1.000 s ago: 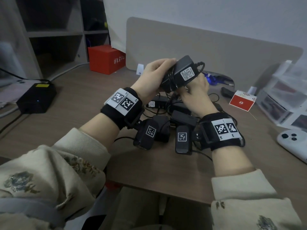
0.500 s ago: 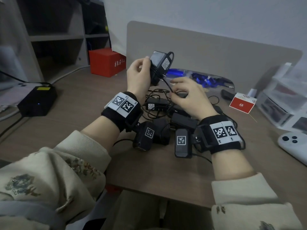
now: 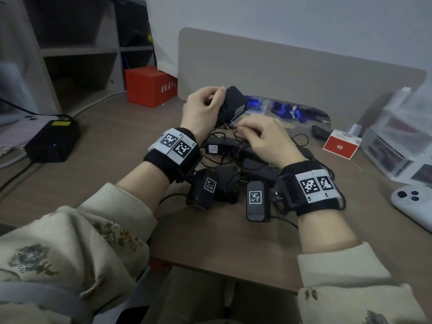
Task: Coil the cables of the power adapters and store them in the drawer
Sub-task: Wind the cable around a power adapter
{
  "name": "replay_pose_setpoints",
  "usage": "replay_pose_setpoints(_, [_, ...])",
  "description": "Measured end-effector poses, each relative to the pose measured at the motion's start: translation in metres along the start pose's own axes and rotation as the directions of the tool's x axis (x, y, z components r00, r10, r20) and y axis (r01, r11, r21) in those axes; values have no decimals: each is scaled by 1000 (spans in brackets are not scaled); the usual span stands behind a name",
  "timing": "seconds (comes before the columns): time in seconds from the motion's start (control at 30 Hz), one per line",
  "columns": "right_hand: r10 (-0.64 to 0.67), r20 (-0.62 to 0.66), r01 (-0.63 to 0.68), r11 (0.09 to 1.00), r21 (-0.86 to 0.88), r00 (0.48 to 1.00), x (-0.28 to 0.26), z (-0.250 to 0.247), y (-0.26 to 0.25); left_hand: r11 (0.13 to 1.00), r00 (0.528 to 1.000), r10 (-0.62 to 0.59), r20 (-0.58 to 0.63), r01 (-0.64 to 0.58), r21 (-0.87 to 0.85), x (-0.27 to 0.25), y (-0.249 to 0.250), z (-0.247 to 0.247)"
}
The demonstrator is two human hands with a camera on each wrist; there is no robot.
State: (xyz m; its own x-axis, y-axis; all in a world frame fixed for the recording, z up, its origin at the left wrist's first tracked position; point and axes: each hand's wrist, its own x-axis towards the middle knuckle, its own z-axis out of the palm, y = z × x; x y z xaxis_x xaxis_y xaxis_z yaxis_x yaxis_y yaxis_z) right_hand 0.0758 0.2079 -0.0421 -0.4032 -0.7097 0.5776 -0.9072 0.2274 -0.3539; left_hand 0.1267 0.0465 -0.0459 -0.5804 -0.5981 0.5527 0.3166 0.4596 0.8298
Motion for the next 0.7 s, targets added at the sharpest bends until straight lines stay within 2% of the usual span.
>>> replay_pose_setpoints(0.1, [1,-57,0,1000,28,998,0,1,-1,994,995,55,81,-62,91,0,-1,-1])
replay_pose_setpoints(0.23, [9,-99,-9,1000,6,995,0,2,-3,994,987,-37,154,21,104,-4,1,0])
replay_pose_setpoints(0.4, [22,-202,-38,997,-74,979,-1,2,-5,984,954,-74,291,23,176,-7,6,-2])
replay_pose_setpoints(0.57, [164,-261,-197,975,-107,951,-2,-1,-3,983,898,-98,429,21,181,-10,8,-4])
replay_pose_setpoints(0.7, [253,-265,-283,955,-84,931,-2,-2,-1,991,853,-130,505,112,67,-14,7,-6])
